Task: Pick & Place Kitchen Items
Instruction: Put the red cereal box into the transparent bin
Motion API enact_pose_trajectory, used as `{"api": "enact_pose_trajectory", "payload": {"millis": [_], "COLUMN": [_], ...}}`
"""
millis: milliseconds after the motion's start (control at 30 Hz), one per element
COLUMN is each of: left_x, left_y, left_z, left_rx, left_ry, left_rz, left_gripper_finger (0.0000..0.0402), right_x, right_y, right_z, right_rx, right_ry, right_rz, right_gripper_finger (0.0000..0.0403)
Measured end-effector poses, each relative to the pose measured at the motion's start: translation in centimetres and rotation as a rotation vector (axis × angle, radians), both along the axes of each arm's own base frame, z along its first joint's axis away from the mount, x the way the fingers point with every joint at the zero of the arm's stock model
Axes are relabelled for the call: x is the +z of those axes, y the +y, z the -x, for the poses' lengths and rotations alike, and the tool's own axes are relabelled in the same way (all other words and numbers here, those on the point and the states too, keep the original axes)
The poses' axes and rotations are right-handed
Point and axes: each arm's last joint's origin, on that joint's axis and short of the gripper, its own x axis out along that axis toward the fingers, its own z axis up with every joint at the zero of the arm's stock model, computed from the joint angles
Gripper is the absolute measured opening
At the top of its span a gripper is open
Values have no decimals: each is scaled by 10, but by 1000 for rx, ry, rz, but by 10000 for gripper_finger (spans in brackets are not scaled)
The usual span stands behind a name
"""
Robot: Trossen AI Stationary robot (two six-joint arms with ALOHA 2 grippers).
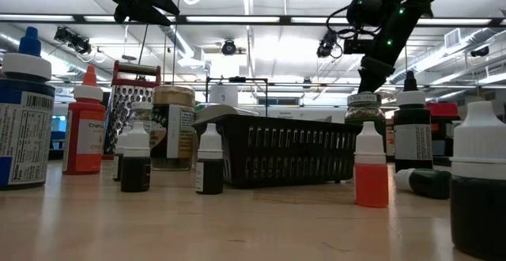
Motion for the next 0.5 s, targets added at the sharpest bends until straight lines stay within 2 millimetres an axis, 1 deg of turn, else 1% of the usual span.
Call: {"api": "enact_pose_trajectory", "payload": {"millis": [100, 167, 267, 500], "left_x": [0, 0, 0, 0], "left_y": [0, 0, 0, -1], "left_z": [0, 0, 0, 0], "left_rx": [0, -1, -1, -22], "left_ry": [1, 1, 1, 0], "left_rz": [-1, -1, -1, 7], "left_gripper_finger": [238, 238, 238, 238], "right_x": [1, 0, -4, -18], "right_y": [4, 5, 1, -6], "right_z": [1, 3, 2, -5], "right_rx": [20, 10, -22, -23], "right_ry": [-51, -33, 5, 28], "right_rz": [-78, -94, -70, -147], "right_gripper_finger": [329, 329, 330, 330]}}
